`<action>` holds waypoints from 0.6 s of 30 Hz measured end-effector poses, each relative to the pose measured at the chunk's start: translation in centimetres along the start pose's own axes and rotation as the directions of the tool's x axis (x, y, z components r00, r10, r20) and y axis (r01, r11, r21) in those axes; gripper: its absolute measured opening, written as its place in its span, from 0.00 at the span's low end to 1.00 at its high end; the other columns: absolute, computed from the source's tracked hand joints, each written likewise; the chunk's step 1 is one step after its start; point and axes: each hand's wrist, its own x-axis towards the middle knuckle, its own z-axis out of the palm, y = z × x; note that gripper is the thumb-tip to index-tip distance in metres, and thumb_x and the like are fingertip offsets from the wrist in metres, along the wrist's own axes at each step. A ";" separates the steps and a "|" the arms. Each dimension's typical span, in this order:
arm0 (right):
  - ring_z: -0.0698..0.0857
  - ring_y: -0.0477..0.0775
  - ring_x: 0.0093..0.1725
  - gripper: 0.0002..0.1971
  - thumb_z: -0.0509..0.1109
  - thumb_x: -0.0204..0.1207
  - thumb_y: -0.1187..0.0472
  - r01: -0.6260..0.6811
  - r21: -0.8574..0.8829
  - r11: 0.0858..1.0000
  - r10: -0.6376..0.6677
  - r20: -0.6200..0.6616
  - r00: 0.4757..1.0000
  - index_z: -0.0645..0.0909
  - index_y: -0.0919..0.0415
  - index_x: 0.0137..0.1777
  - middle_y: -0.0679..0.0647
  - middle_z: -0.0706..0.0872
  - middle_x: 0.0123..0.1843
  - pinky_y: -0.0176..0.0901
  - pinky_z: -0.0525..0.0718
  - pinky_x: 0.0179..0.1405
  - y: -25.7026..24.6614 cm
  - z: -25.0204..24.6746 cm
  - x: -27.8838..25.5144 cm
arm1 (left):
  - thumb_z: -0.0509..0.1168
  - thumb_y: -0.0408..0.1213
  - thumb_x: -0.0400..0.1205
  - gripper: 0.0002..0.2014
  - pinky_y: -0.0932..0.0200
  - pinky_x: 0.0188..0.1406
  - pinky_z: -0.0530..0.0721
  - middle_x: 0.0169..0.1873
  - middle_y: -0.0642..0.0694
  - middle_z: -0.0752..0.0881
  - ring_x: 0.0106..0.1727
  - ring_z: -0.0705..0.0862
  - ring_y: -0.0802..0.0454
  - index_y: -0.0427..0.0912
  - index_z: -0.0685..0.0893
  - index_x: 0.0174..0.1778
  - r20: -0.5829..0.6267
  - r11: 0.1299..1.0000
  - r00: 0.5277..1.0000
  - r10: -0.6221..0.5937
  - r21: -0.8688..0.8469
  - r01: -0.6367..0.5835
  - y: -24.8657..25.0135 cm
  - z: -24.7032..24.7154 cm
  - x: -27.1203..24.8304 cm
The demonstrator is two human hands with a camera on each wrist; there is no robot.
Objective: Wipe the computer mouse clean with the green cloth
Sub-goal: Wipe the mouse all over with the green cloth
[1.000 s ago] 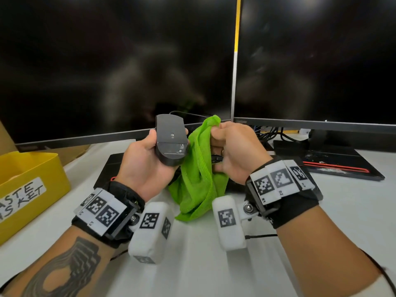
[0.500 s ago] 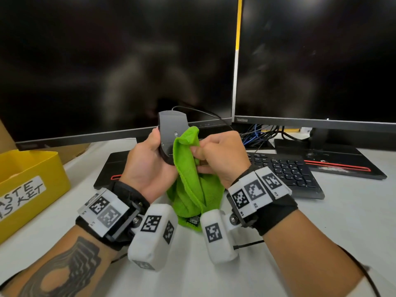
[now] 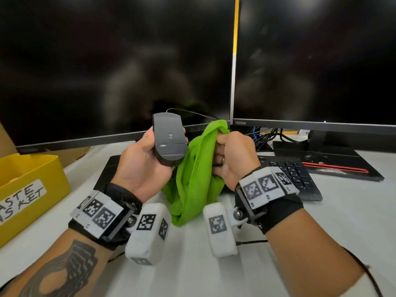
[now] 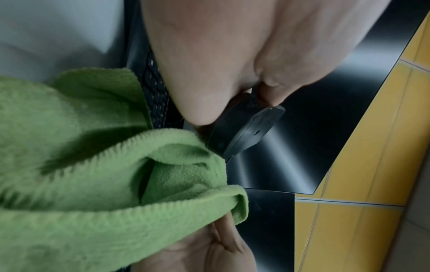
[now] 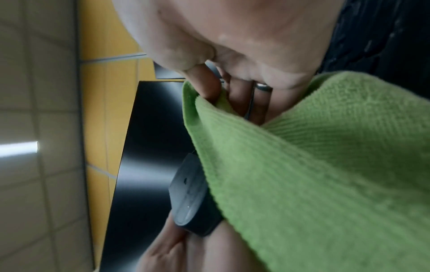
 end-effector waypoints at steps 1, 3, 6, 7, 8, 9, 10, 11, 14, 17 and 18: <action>0.88 0.60 0.32 0.11 0.61 0.84 0.65 -0.062 0.058 0.996 0.060 0.028 0.998 0.85 0.63 0.49 0.67 0.93 0.45 0.62 0.92 0.50 0.1 -0.2 0.2 | 0.60 0.47 0.81 0.34 0.43 0.84 0.73 0.80 0.35 0.79 0.79 0.79 0.38 0.38 0.75 0.85 -0.001 1.000 1.000 0.000 0.009 0.000 0.0 -0.1 0.1; 0.88 0.62 0.41 0.13 0.60 0.85 0.64 -0.123 0.104 0.987 0.114 0.087 0.990 0.87 0.64 0.57 0.68 0.95 0.53 0.60 0.89 0.51 0.4 -0.2 0.5 | 0.56 0.46 0.88 0.30 0.42 0.85 0.71 0.85 0.36 0.75 0.86 0.73 0.39 0.39 0.74 0.86 -0.003 1.000 1.000 0.000 0.000 0.000 -0.1 -0.4 0.5; 0.86 0.65 0.55 0.21 0.60 0.86 0.61 -0.165 0.157 0.974 0.135 0.186 0.973 0.83 0.68 0.73 0.69 0.91 0.64 0.65 0.87 0.62 0.6 0.0 0.5 | 0.49 0.43 0.95 0.25 0.37 0.90 0.63 0.88 0.34 0.69 0.90 0.65 0.35 0.39 0.71 0.88 0.011 1.000 1.000 -0.014 -0.015 0.015 0.1 -0.9 0.8; 0.85 0.65 0.54 0.22 0.60 0.86 0.59 -0.172 0.162 0.972 0.134 0.222 0.966 0.82 0.68 0.74 0.69 0.91 0.63 0.63 0.86 0.62 0.7 0.1 0.5 | 0.50 0.43 0.95 0.26 0.35 0.91 0.60 0.89 0.31 0.66 0.91 0.62 0.34 0.38 0.68 0.89 0.035 1.000 0.999 -0.026 -0.013 0.026 0.2 -0.9 0.8; 0.85 0.63 0.50 0.22 0.60 0.86 0.57 -0.178 0.163 0.970 0.132 0.260 0.957 0.83 0.67 0.73 0.67 0.92 0.58 0.60 0.87 0.59 0.8 0.1 0.4 | 0.52 0.42 0.94 0.26 0.35 0.92 0.58 0.89 0.30 0.64 0.91 0.60 0.32 0.36 0.66 0.89 0.051 0.999 0.998 -0.031 -0.005 0.031 0.4 -0.9 0.8; 0.85 0.60 0.44 0.21 0.61 0.86 0.54 -0.182 0.160 0.970 0.128 0.297 0.946 0.85 0.65 0.70 0.63 0.91 0.52 0.56 0.87 0.53 0.8 0.1 0.3 | 0.53 0.41 0.93 0.27 0.34 0.92 0.57 0.88 0.29 0.66 0.91 0.61 0.31 0.35 0.66 0.88 0.065 1.000 0.998 -0.026 0.017 0.025 0.5 -0.9 0.7; 0.84 0.57 0.39 0.18 0.62 0.86 0.53 -0.183 0.156 0.971 0.122 0.334 0.935 0.86 0.61 0.66 0.60 0.89 0.47 0.51 0.86 0.47 0.9 0.0 0.2 | 0.56 0.41 0.92 0.27 0.35 0.91 0.60 0.84 0.30 0.70 0.89 0.66 0.32 0.35 0.66 0.87 0.067 0.999 0.998 -0.008 0.052 0.005 0.5 -0.9 0.6; 0.83 0.55 0.36 0.15 0.63 0.85 0.52 -0.179 0.152 0.972 0.114 0.361 0.926 0.86 0.58 0.63 0.57 0.88 0.44 0.49 0.85 0.44 0.9 0.0 0.0 | 0.59 0.40 0.90 0.28 0.38 0.88 0.67 0.81 0.34 0.74 0.83 0.74 0.36 0.37 0.66 0.87 0.061 0.997 0.998 0.006 0.082 -0.011 0.4 -0.8 0.6; 0.87 0.54 0.41 0.10 0.69 0.85 0.58 -0.108 0.117 0.987 0.051 0.408 0.912 0.84 0.56 0.63 0.55 0.89 0.44 0.51 0.88 0.46 1.0 0.4 -0.6 | 0.65 0.33 0.89 0.32 0.49 0.68 0.87 0.73 0.39 0.84 0.63 0.87 0.47 0.44 0.64 0.91 0.036 0.993 0.999 0.015 0.120 -0.020 -0.3 -0.9 0.4; 0.89 0.59 0.44 0.19 0.73 0.81 0.71 -0.026 0.093 0.995 -0.016 0.417 0.909 0.79 0.65 0.70 0.61 0.90 0.47 0.60 0.89 0.54 1.7 1.1 -0.9 | 0.67 0.29 0.87 0.30 0.46 0.74 0.79 0.78 0.34 0.82 0.67 0.85 0.45 0.48 0.70 0.85 -0.004 0.987 0.999 0.032 0.157 -0.031 -1.0 -0.3 0.0; 0.89 0.61 0.42 0.22 0.73 0.80 0.74 -0.012 0.097 0.995 -0.029 0.413 0.910 0.77 0.66 0.72 0.63 0.89 0.47 0.61 0.89 0.52 1.8 1.2 -0.9 | 0.67 0.28 0.86 0.29 0.48 0.69 0.81 0.76 0.36 0.84 0.64 0.86 0.46 0.48 0.72 0.84 -0.012 0.984 0.999 0.039 0.176 -0.036 -1.1 -0.1 0.0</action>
